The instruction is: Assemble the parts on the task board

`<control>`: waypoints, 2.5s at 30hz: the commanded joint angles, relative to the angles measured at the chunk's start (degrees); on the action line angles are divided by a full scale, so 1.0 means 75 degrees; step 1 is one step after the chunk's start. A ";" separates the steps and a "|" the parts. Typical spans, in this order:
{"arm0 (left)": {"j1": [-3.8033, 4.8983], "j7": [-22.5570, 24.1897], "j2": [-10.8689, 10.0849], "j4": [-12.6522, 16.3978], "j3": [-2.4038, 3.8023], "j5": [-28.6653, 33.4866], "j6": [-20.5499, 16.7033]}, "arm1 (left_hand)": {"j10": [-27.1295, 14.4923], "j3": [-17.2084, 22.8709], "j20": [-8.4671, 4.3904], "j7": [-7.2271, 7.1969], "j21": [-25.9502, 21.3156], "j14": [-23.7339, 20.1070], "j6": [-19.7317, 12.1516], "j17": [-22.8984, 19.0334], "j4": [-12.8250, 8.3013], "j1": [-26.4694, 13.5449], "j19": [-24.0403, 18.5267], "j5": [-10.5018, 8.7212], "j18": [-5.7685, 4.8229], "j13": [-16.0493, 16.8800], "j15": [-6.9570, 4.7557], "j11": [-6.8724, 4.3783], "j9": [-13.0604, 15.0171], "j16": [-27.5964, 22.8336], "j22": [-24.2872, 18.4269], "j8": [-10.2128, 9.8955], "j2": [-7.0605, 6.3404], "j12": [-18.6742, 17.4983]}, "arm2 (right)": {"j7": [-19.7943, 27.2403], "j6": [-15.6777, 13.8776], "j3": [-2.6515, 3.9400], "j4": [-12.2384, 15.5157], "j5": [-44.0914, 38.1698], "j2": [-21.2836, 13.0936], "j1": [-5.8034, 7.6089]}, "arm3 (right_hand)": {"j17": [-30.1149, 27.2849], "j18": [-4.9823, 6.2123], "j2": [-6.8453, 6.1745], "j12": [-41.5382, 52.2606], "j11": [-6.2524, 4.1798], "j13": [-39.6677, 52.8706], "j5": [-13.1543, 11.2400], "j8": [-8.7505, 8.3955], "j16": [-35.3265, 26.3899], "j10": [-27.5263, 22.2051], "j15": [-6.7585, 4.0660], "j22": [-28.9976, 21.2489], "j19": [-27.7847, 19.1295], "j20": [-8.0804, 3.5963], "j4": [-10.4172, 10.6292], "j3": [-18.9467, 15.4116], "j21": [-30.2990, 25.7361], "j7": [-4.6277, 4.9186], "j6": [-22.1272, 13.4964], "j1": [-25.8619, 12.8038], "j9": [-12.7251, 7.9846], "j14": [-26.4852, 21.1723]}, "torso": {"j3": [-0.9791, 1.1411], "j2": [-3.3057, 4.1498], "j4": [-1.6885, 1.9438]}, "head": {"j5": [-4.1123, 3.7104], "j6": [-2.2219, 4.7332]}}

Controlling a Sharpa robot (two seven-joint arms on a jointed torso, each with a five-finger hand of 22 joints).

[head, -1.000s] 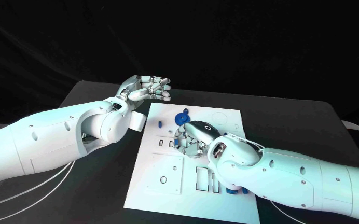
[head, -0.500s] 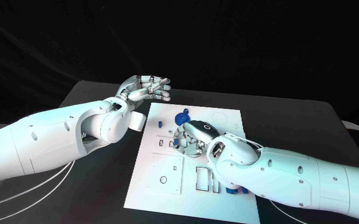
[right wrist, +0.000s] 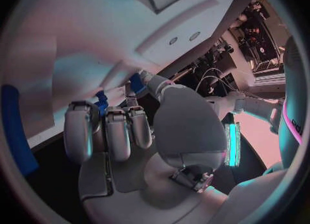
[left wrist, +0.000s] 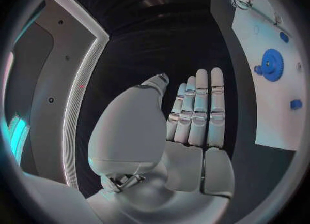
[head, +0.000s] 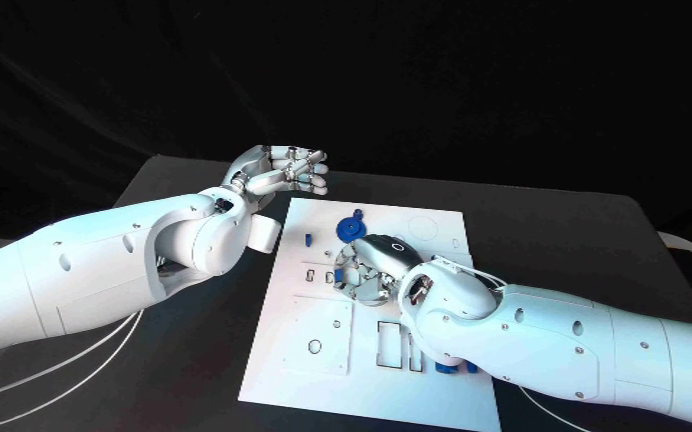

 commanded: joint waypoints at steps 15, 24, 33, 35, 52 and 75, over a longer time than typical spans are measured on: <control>0.0006 0.0008 0.0001 0.0006 0.0005 -0.0025 0.0114 | -0.0043 0.0068 -0.0030 0.0017 0.0047 0.0009 0.0032 0.0019 -0.0006 -0.0088 -0.0005 -0.0031 0.0080 -0.0005 0.0019 0.0024 0.0003 0.0046 0.0011 0.0016 0.0012 -0.0057 | 0.0031 -0.0033 -0.0023 0.0026 0.0002 0.0016 -0.0033 | 0.1712 -0.0041 -0.0312 -0.0189 0.0193 0.1129 -0.0117 -0.0232 -0.0033 0.0047 0.0186 0.0626 -0.0123 0.0127 0.0440 -0.0733 -0.0177 0.0145 -0.0623 -0.0460 -0.0086 0.0745 | 0.0003 0.0004 0.0010 | 0.0001 0.0019; 0.0006 -0.0203 -0.0011 -0.0051 0.0005 -0.0292 0.0169 | 0.0049 0.0153 -0.0094 0.0003 0.0395 0.0195 0.0014 0.0384 -0.0007 -0.0144 0.0067 -0.0041 0.0091 0.0031 -0.0054 -0.0012 -0.0002 0.0483 0.0206 -0.0020 -0.0066 -0.0040 | 0.0236 -0.0885 -0.0013 0.0396 0.0022 -0.0378 -0.0018 | 0.1600 0.0011 -0.0271 -0.0359 0.0332 0.0953 -0.0097 -0.0474 -0.0061 -0.0148 0.0302 0.0462 -0.0250 0.0219 0.0712 -0.1288 -0.0407 0.0301 -0.1127 -0.0213 -0.0172 0.0718 | 0.0009 -0.0011 0.0003 | 0.0008 0.0020; 0.0005 -0.2082 -0.0032 -0.0188 0.0003 -0.2627 0.0619 | 0.0459 -0.0301 -0.0533 -0.0329 0.2430 0.1045 0.0067 0.2744 0.0003 -0.0964 0.0437 -0.0055 0.0089 0.1427 -0.0493 -0.0412 0.0456 0.3764 0.1432 0.0856 -0.0114 0.1760 | 0.1858 -0.1522 0.0051 0.1154 0.1731 -0.1664 0.0449 | 0.1225 0.0163 -0.0030 -0.0686 0.0364 0.0585 0.0504 -0.0500 -0.0166 -0.0511 0.0337 -0.0017 -0.0626 0.0276 0.0805 -0.1421 -0.1021 0.0332 -0.1098 0.0237 -0.0167 0.0623 | 0.0005 -0.0052 -0.0027 | 0.0047 0.0037; 0.0005 -0.2671 -0.0022 -0.0227 0.0004 -0.3258 0.0904 | 0.0077 -0.0404 -0.0643 -0.0459 0.3225 0.1561 -0.0074 0.4405 -0.0139 -0.1101 0.0331 -0.0014 0.0072 0.2395 -0.0613 -0.0504 0.0829 0.5551 0.1964 0.1396 0.0031 0.2914 | 0.2229 -0.1499 0.0055 0.1292 0.2401 -0.1949 0.0591 | 0.1127 0.0226 0.0038 -0.0767 0.0351 0.0493 0.0530 -0.0467 -0.0197 -0.0603 0.0325 -0.0230 -0.0797 0.0269 0.0808 -0.1392 -0.1291 0.0318 -0.1047 0.0323 -0.0153 0.0598 | 0.0014 -0.0073 -0.0039 | 0.0050 0.0028; 0.0037 -0.6452 0.0389 -0.0344 0.0006 -0.7010 0.3396 | 0.0216 -0.0908 -0.0967 -0.0960 0.6354 0.2897 -0.0756 0.7373 0.0045 -0.2381 0.1848 -0.0075 -0.0468 0.5982 -0.1012 -0.0990 0.2874 0.8329 0.6202 0.4176 0.0470 0.7255 | 0.2786 -0.1529 0.0097 0.1355 0.4380 -0.3358 0.1093 | 0.1220 0.0208 0.0033 -0.0734 0.0332 0.0500 0.1043 -0.0416 -0.0179 -0.0594 0.0306 -0.0183 -0.0751 0.0247 0.0842 -0.1383 -0.1274 0.0301 -0.1001 0.0408 -0.0133 0.0624 | 0.0143 -0.0195 -0.0061 | 0.0125 -0.0035; 0.0367 -0.6783 0.1278 -0.0710 -0.0175 -0.7673 0.4163 | 0.0622 -0.0934 -0.0975 -0.0942 0.6761 0.2934 -0.0849 0.7461 0.0050 -0.2428 0.2297 -0.0096 -0.0605 0.6818 -0.1001 -0.0976 0.3023 0.8403 0.6980 0.4184 0.0522 0.8015 | 0.3072 -0.1342 0.0097 0.0551 0.6251 -0.3266 0.1252 | -0.5800 0.0838 -0.0206 -0.6674 0.0704 -0.5619 0.1126 -0.0069 -0.5532 -0.4776 0.0798 -0.4489 -0.4756 0.0736 0.1413 -0.0878 -0.7487 0.0562 -0.1308 0.0767 -0.0147 -0.3957 | 0.0124 -0.0196 -0.0050 | 0.0141 -0.0119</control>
